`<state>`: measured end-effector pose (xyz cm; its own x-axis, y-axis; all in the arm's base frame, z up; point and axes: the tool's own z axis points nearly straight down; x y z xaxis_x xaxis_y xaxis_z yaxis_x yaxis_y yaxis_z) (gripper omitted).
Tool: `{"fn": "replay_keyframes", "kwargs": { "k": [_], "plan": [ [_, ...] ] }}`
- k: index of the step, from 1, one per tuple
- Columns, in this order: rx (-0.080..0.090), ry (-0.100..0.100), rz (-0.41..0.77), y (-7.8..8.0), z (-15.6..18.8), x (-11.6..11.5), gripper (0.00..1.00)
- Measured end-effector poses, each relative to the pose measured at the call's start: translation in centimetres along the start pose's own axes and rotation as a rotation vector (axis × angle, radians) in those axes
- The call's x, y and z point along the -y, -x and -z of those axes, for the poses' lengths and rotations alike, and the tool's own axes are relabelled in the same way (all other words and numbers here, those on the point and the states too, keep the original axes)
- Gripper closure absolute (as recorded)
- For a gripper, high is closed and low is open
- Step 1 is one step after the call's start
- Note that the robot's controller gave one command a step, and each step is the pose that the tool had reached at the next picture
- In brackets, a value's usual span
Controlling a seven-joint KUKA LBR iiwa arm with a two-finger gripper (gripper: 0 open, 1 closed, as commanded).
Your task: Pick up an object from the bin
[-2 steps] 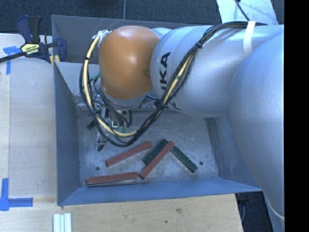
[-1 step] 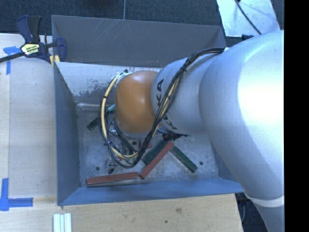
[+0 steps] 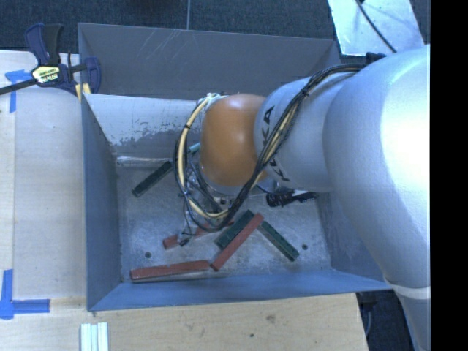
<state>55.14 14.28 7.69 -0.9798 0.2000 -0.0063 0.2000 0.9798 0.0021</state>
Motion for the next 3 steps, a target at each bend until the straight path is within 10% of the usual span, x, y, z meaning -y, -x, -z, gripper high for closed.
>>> {"fn": "replay_keyframes", "kwargs": {
  "k": [1,2,3],
  "plan": [
    [0.003,-0.002,-0.025,5.1,-0.5,10.1,0.0],
    [-0.004,0.0,0.206,-2.0,-0.6,8.2,0.0],
    [0.001,0.002,0.203,-1.8,-0.4,8.1,1.0]
  ]
}}
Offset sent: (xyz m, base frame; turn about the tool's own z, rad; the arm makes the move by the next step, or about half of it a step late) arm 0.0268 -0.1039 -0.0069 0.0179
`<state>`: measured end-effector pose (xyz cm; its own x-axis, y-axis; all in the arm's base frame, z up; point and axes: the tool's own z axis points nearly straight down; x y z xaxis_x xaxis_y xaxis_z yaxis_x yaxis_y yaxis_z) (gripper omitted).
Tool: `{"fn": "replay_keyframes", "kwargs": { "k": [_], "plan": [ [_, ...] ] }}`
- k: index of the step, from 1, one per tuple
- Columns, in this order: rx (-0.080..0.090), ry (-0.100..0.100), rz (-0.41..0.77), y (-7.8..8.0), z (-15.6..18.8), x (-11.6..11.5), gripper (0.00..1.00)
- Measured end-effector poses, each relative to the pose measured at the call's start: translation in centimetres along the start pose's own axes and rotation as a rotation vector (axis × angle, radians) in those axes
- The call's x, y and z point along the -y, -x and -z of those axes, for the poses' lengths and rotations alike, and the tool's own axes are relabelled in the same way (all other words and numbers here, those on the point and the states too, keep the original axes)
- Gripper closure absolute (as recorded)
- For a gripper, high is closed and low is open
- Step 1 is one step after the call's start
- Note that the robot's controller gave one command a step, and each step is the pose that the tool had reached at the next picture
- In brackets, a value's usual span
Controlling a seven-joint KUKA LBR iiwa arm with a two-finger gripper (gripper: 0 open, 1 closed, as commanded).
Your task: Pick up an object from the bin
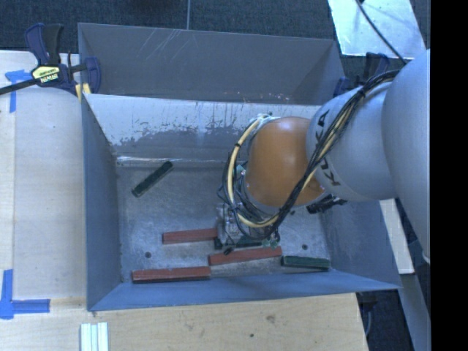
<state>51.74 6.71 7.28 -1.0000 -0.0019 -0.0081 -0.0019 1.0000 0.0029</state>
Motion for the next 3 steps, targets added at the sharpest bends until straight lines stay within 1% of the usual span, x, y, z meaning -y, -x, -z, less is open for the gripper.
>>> {"fn": "replay_keyframes", "kwargs": {
  "k": [1,2,3],
  "plan": [
    [-0.003,-0.001,0.328,-0.77,-0.04,3.2,1.0],
    [-0.007,-0.001,0.325,-0.89,-0.19,3.27,0.0],
    [-0.005,-0.002,0.325,-0.84,-0.04,3.31,1.0]
  ]
}}
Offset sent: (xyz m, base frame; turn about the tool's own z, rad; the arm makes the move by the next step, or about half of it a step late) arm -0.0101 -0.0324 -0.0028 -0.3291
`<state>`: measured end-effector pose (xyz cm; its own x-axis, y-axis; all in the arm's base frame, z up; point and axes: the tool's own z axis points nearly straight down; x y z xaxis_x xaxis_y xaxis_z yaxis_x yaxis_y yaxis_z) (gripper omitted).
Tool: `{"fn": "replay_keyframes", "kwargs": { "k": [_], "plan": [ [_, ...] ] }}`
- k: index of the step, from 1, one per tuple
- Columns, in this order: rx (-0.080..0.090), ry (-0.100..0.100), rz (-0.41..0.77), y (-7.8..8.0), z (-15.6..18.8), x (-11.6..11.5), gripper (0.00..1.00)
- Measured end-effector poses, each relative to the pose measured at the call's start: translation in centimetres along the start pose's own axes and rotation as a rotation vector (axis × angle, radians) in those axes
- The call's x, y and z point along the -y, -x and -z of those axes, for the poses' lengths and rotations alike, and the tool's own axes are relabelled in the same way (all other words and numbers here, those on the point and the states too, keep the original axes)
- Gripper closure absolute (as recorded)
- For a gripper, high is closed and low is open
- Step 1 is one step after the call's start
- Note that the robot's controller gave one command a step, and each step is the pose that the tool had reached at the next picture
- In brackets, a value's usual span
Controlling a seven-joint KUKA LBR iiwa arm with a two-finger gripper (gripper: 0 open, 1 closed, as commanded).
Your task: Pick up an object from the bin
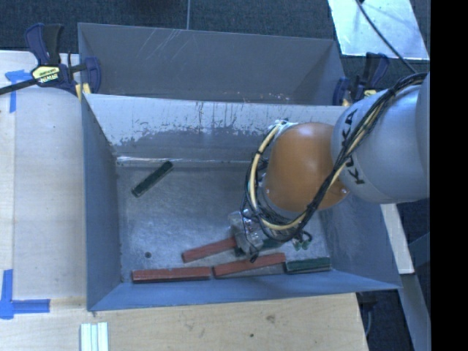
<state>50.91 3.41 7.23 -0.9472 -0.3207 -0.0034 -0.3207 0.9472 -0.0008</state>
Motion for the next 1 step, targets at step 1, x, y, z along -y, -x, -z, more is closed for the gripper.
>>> {"fn": "replay_keyframes", "kwargs": {
  "k": [1],
  "plan": [
    [0.003,0.0,-0.001,0.07,-0.08,-0.02,0.0]
  ]
}}
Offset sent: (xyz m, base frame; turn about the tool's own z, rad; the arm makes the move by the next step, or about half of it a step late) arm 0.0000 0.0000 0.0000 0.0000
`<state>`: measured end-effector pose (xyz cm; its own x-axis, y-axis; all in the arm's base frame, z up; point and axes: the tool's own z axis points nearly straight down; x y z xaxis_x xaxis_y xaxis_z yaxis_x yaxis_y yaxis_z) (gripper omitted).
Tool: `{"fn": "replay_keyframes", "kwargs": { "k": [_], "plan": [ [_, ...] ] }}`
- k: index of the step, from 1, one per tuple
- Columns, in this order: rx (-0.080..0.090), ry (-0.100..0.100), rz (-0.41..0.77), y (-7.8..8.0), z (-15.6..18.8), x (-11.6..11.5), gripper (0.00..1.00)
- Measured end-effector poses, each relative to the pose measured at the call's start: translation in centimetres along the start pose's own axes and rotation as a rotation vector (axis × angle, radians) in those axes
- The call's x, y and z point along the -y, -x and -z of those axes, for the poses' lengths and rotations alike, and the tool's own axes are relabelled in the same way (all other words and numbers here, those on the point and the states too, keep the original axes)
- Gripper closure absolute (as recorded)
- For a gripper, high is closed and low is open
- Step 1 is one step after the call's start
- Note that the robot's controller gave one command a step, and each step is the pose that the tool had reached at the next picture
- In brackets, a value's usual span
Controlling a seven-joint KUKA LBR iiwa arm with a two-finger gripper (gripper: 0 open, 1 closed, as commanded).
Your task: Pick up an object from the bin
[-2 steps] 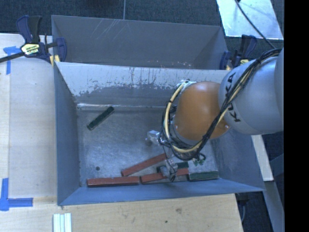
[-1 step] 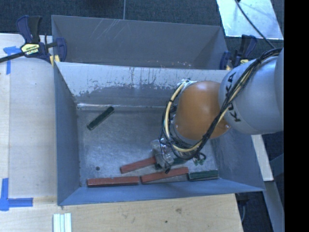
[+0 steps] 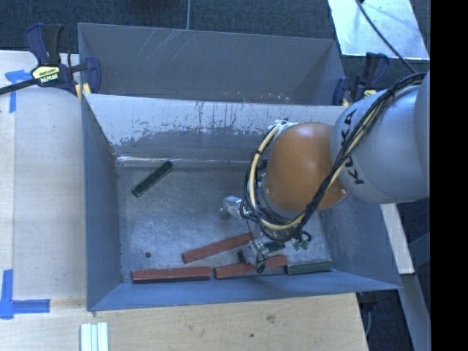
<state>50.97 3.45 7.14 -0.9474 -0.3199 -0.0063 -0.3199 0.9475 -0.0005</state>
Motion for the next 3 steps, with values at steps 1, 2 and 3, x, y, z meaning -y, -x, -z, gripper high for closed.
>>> {"fn": "replay_keyframes", "kwargs": {
  "k": [1,2,3],
  "plan": [
    [0.002,0.0,0.0,0.0,0.1,0.0,1.0],
    [-0.003,0.0,0.0,-0.1,-0.1,0.0,0.0],
    [-0.001,-0.002,0.292,1.6,-0.1,5.4,0.0]
  ]
}}
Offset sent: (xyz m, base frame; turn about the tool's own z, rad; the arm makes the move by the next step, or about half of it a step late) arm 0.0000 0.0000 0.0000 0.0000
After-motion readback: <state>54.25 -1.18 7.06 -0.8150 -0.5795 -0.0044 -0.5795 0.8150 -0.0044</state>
